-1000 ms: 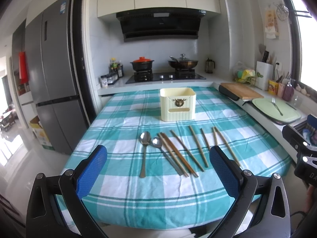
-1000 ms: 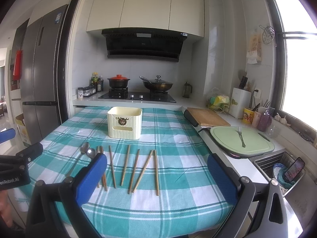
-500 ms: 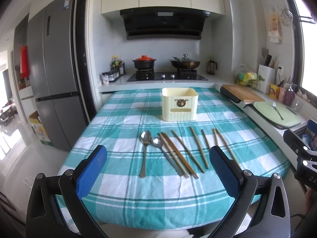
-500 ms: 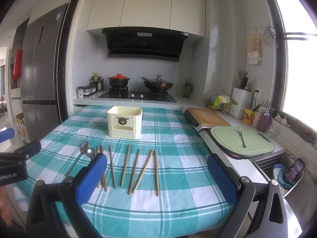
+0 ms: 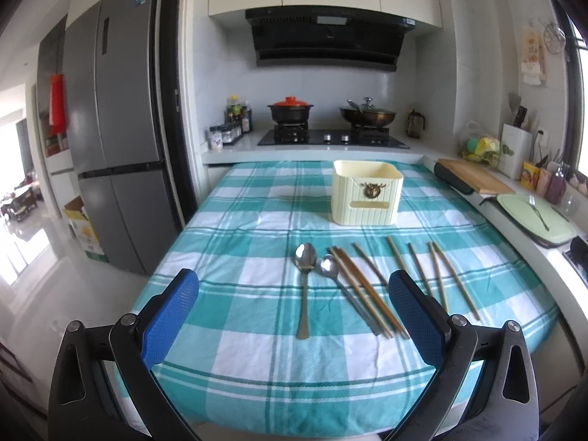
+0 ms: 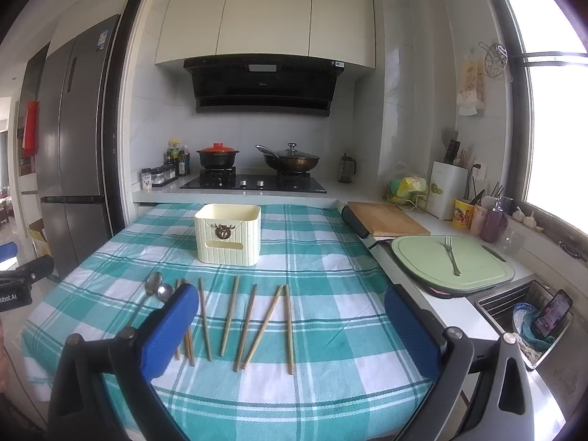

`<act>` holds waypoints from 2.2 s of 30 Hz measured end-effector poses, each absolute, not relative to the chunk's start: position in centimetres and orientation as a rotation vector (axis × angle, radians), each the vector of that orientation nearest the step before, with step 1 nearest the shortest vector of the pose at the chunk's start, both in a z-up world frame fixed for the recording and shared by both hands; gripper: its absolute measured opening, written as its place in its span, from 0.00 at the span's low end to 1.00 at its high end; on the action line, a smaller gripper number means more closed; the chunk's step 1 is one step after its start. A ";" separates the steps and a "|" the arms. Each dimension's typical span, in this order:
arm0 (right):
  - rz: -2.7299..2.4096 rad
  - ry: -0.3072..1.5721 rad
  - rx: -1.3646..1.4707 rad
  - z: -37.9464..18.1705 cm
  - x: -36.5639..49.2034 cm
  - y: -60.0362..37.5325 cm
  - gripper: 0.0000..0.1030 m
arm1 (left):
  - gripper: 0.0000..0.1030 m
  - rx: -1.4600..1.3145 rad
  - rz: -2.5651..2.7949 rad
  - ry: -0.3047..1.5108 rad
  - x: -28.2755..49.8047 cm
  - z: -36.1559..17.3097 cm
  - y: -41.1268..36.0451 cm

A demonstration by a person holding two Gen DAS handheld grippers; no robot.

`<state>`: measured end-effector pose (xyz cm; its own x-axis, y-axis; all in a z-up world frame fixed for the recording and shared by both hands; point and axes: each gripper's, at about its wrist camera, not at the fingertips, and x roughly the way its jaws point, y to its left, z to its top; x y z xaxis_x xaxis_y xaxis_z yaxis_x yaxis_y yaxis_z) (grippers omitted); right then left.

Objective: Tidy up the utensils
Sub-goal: 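Grasp the large metal spoon with the left gripper while the right gripper grasps a chopstick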

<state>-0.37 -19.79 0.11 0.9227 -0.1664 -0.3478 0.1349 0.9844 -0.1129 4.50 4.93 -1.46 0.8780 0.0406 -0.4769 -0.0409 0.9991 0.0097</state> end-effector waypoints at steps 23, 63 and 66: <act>-0.053 0.729 0.002 -9.0 10.0 -26.6 0.85 | 1.00 0.012 -0.086 0.813 18.1 -11.8 5.6; 0.172 1.167 -0.091 -17.7 32.1 -26.2 0.25 | 0.53 0.095 -0.154 1.012 33.4 -18.2 4.6; 0.166 1.182 -0.078 -17.9 33.3 -26.4 0.08 | 0.41 0.123 -0.156 1.003 33.7 -18.0 4.3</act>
<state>33.27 -26.40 -17.86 0.3683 0.0886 -0.9255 -0.1704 0.9850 0.0264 33.70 4.31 -17.95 0.5282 -0.0734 -0.8460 0.1864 0.9820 0.0311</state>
